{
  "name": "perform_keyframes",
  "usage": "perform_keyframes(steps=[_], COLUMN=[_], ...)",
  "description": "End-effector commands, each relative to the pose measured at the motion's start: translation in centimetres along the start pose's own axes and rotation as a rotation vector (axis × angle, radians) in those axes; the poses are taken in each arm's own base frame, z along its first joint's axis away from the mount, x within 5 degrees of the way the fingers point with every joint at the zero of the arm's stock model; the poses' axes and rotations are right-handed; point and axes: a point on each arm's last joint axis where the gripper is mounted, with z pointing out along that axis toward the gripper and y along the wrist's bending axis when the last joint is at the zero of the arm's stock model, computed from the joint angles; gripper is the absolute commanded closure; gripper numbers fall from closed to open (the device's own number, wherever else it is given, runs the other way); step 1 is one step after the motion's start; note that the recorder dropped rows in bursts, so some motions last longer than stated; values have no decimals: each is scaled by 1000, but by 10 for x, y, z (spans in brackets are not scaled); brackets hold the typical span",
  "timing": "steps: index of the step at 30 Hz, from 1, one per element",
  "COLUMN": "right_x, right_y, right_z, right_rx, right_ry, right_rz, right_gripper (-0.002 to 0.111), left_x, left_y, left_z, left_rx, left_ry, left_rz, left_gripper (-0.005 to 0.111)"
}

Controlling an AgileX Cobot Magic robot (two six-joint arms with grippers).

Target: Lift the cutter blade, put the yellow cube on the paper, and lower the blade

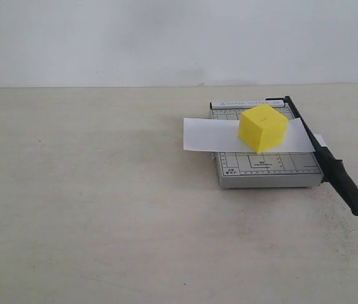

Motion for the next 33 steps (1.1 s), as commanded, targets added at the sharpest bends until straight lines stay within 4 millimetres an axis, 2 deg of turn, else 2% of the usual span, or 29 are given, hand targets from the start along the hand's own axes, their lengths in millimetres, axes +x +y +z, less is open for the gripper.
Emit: perform_keyframes(steps=[1, 5, 11, 13, 14, 19, 26, 33], right_x=[9, 38, 87, 88, 96, 98, 97, 94], right_y=[-6, -18, -23, -23, -24, -25, -21, -22], right_z=[5, 17, 36, 36, 34, 34, 35, 35], right_rx=[52, 151, 140, 143, 160, 153, 134, 212], right_ry=[8, 77, 74, 79, 170, 192, 177, 131], right_rz=[-174, -116, -140, -90, -36, -154, -83, -22], right_gripper=[108, 108, 108, 108, 108, 108, 108, 108], left_x=[1, 1, 1, 1, 1, 1, 1, 1], left_y=[0, 0, 0, 0, 0, 0, 0, 0], left_z=[1, 1, 1, 1, 1, 1, 1, 1], left_rx=[-2, -2, -2, -2, -2, -2, -2, -2], left_ry=[-2, -2, -2, -2, -2, -2, -2, -2], left_rz=[-21, -21, -21, -21, -21, -21, -21, -21], left_gripper=[102, 102, 102, 102, 102, 102, 102, 102])
